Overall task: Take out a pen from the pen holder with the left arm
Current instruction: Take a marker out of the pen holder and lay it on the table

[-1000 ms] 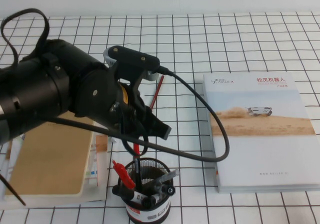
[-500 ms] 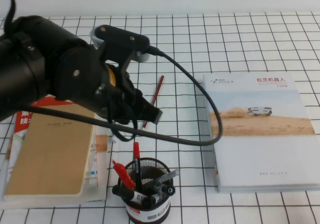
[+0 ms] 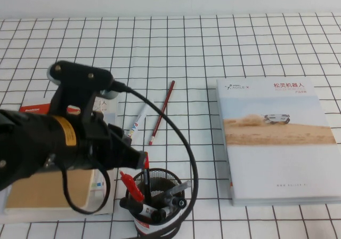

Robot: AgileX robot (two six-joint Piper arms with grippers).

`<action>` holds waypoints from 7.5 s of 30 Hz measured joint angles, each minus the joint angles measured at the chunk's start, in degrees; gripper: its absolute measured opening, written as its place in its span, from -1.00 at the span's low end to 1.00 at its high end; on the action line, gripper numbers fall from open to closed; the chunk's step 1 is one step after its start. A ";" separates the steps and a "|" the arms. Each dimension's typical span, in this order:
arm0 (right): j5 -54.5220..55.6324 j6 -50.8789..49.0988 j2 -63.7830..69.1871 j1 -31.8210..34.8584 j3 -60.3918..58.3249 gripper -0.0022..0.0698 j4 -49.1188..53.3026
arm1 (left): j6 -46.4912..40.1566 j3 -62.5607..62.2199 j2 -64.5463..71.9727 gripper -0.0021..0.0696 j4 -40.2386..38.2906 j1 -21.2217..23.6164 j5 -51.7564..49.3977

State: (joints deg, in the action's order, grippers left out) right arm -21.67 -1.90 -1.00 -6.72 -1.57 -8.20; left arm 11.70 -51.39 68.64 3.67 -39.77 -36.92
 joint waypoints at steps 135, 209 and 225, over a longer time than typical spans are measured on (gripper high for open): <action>0.00 0.00 0.00 0.00 0.00 -0.98 0.00 | -18.69 -64.90 58.28 -0.89 -6.63 10.64 -31.00; 0.00 0.00 0.00 0.00 0.00 -0.98 0.00 | -2.88 22.96 -50.06 -0.94 5.97 11.63 1.80; 0.00 0.00 0.00 0.00 0.00 -0.98 0.00 | -1.56 40.48 -50.69 -0.94 7.18 11.63 30.87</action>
State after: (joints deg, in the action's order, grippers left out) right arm -21.67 -1.90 -1.00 -6.72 -1.57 -8.20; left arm 10.14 -10.92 17.95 10.84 -28.14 -6.05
